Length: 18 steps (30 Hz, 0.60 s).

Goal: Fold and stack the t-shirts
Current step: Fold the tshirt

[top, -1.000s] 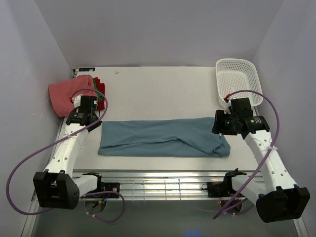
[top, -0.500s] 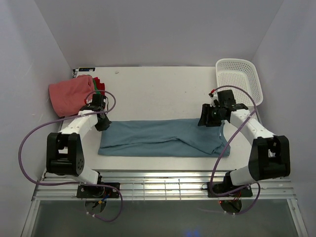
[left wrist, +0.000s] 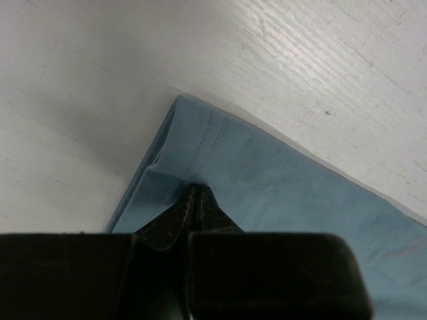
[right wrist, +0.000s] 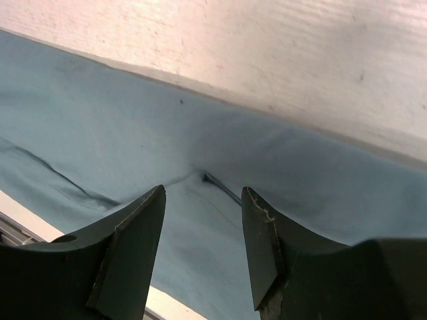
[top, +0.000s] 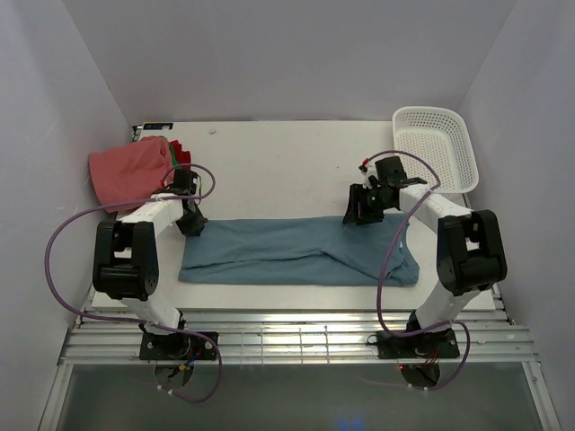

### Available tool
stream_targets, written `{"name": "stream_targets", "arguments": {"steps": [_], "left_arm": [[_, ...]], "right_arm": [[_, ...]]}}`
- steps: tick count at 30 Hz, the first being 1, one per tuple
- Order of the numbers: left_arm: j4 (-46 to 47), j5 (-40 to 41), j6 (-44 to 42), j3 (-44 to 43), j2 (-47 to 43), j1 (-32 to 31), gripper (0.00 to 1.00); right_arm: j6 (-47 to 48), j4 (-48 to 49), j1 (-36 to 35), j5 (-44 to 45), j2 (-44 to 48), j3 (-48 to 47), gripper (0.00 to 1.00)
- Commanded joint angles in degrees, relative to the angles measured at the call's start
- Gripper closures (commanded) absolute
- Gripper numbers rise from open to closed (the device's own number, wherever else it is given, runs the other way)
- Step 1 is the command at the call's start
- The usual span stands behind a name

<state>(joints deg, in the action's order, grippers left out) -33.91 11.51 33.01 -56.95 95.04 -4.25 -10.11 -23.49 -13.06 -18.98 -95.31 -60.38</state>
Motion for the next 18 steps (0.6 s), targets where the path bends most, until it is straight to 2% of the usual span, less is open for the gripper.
{"name": "stream_targets", "arguments": {"steps": [1, 7, 14, 15, 18], "left_arm": [[1.1, -0.6, -0.3, -2.5, -1.1, 0.1, 0.89], [0.8, 0.0, -1.0, -3.6, -1.0, 0.1, 0.89], [0.2, 0.7, -1.6, -4.9, -0.9, 0.1, 0.89], [0.2, 0.6, -1.6, -5.2, -0.9, 0.1, 0.89], [0.1, 0.7, -1.7, -5.5, -0.8, 0.1, 0.89]], "right_arm": [[-0.1, 2.1, -1.3, -1.2, -2.7, -4.2, 0.45], [0.0, -1.3, -4.4, 1.6, -5.7, -6.5, 0.46], [0.1, -5.7, -7.5, 7.9, -3.6, -4.8, 0.5], [-0.1, -6.0, -7.6, 8.6, -3.2, -4.3, 0.51], [-0.2, -6.7, -8.3, 10.5, -1.6, -2.7, 0.65]]}}
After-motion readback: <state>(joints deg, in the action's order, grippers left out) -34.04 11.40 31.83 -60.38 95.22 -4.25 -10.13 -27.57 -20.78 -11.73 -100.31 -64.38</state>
